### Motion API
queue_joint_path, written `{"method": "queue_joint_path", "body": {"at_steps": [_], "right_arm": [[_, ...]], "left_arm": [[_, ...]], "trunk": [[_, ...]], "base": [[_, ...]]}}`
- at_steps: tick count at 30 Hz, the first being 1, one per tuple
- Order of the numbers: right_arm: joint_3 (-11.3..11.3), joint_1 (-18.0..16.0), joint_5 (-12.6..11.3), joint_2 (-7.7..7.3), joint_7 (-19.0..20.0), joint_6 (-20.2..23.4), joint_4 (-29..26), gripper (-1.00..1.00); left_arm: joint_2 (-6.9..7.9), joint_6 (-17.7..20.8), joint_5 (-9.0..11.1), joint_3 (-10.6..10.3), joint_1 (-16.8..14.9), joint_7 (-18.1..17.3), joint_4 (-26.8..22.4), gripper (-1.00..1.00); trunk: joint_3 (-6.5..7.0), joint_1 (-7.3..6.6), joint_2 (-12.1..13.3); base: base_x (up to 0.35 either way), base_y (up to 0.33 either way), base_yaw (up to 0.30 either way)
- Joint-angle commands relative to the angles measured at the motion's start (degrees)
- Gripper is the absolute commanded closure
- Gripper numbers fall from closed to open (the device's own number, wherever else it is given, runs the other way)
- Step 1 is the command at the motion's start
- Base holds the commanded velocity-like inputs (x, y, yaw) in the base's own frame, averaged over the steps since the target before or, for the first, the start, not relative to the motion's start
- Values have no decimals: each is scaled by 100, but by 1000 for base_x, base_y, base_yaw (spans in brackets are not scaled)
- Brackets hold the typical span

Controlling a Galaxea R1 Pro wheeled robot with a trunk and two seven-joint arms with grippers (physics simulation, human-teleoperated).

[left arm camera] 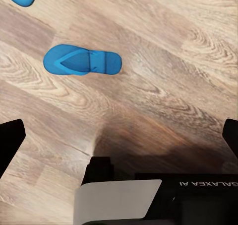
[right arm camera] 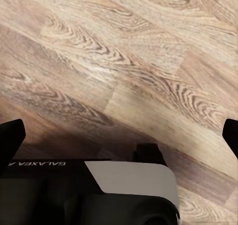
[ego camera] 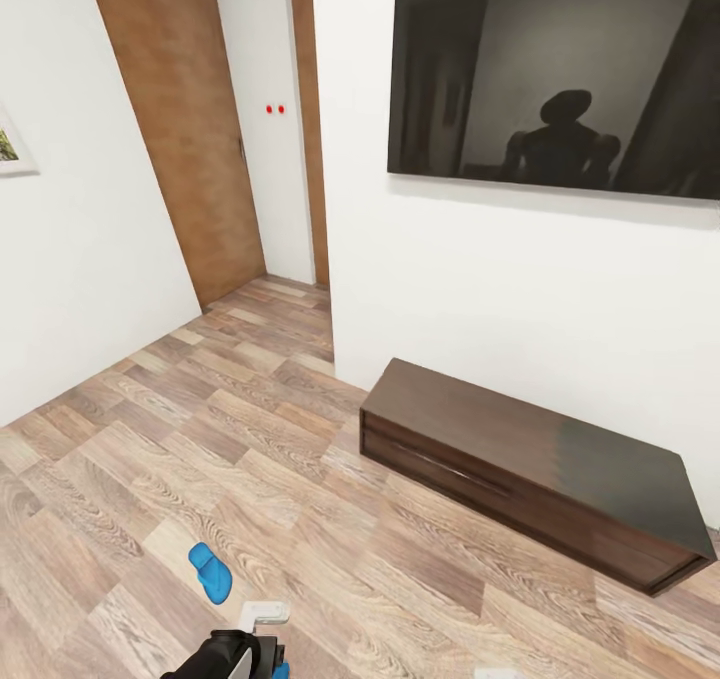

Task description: In the bedroom, move the book from the bed onto either nightstand, and place the two sandals side by side next to the bed.

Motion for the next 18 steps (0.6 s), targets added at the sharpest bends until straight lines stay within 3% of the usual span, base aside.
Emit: {"method": "queue_joint_path", "body": {"at_steps": [1,13,18], "right_arm": [[19,-1,-3,-2,-33,35,-10,-100],[29,-1,16,-20,-5,-111,-4,-100],[-23,-37,-2,-18,-7,-209,157,-100]], "left_arm": [[-3,28,-11,9,0,14,-12,-100],[-3,18,-11,8,0,14,-12,-100],[9,-42,107,-135,165,-53,151,-100]], "trunk": [[-5,-2,-3],[-5,-2,-3],[-5,-2,-3]], "base": [[-110,0,0],[-31,0,0],[0,0,0]]}}
